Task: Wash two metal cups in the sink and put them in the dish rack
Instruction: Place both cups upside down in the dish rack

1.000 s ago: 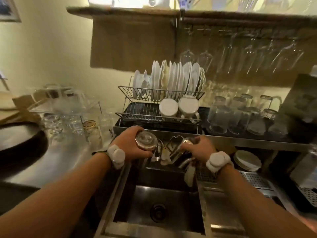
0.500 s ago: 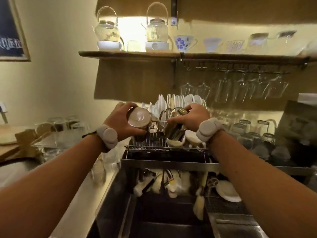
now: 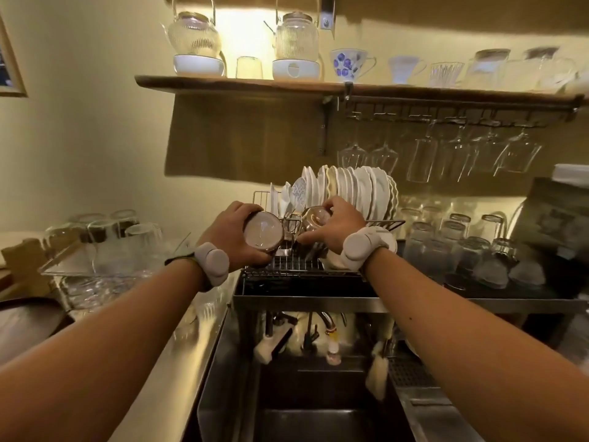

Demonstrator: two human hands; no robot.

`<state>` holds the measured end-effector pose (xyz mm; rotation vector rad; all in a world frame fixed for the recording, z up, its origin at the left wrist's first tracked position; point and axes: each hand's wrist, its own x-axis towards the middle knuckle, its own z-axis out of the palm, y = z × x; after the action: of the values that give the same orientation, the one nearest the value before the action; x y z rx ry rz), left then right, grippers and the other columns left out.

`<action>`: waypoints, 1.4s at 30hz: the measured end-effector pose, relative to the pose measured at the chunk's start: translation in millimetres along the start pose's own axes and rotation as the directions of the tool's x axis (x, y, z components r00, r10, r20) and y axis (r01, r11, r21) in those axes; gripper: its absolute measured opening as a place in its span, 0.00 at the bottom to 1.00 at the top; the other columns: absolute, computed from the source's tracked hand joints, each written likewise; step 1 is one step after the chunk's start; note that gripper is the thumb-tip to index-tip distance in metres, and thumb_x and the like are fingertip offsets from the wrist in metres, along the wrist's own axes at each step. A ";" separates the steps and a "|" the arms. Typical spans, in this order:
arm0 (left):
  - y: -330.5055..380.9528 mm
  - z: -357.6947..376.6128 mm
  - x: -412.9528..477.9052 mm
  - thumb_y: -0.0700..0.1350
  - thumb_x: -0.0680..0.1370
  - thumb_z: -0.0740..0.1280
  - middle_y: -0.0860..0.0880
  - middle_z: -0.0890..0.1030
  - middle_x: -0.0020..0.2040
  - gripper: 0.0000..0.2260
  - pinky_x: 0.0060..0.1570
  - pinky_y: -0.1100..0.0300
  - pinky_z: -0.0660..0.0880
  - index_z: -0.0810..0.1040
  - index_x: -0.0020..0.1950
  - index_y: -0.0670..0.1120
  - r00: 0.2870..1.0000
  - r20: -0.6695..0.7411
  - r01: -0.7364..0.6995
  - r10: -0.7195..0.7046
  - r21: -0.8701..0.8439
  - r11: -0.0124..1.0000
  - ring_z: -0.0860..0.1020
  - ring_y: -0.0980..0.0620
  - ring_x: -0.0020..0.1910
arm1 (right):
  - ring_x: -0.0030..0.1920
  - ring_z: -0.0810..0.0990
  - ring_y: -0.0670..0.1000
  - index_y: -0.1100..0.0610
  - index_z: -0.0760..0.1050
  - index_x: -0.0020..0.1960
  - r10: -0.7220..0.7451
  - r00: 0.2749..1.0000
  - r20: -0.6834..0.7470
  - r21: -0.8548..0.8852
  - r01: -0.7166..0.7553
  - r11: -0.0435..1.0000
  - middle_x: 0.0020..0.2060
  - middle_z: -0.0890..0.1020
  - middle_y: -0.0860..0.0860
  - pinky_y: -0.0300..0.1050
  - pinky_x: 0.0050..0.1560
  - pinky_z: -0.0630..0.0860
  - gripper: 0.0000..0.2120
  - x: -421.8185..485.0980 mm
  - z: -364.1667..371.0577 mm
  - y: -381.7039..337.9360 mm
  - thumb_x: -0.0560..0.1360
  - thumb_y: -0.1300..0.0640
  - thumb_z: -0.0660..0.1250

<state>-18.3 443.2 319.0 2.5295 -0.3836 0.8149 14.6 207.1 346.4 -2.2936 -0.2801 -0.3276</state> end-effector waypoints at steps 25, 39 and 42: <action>-33.0 52.6 -5.3 0.54 0.57 0.80 0.51 0.75 0.62 0.43 0.56 0.56 0.76 0.66 0.68 0.52 0.998 0.029 0.055 -0.057 0.057 0.997 0.75 0.49 0.57 | 0.58 0.75 0.54 0.53 0.70 0.59 -0.052 0.991 -0.127 -0.222 0.023 0.975 0.56 0.77 0.51 0.53 0.60 0.78 0.43 5.4 49.5 28.3 0.53 0.39 0.84; -38.9 58.4 4.8 0.49 0.60 0.82 0.47 0.72 0.68 0.46 0.64 0.57 0.70 0.65 0.74 0.46 0.968 0.179 0.194 -0.179 -0.071 0.978 0.72 0.47 0.66 | 0.60 0.76 0.56 0.55 0.73 0.60 -0.029 0.996 -0.079 -0.330 0.001 0.944 0.57 0.79 0.53 0.53 0.61 0.75 0.35 6.0 67.5 35.7 0.61 0.39 0.81; -42.2 61.4 4.5 0.48 0.60 0.82 0.46 0.71 0.69 0.47 0.64 0.59 0.68 0.64 0.74 0.46 0.966 0.187 0.203 -0.178 -0.123 0.971 0.71 0.47 0.67 | 0.62 0.76 0.55 0.52 0.72 0.61 -0.029 0.997 -0.067 -0.417 -0.002 0.909 0.57 0.80 0.51 0.56 0.64 0.68 0.30 8.9 72.2 39.2 0.65 0.40 0.77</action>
<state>31.1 448.4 263.3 2.4644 -0.2380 0.4772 45.4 235.3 275.0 -2.6945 -0.2033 -0.5182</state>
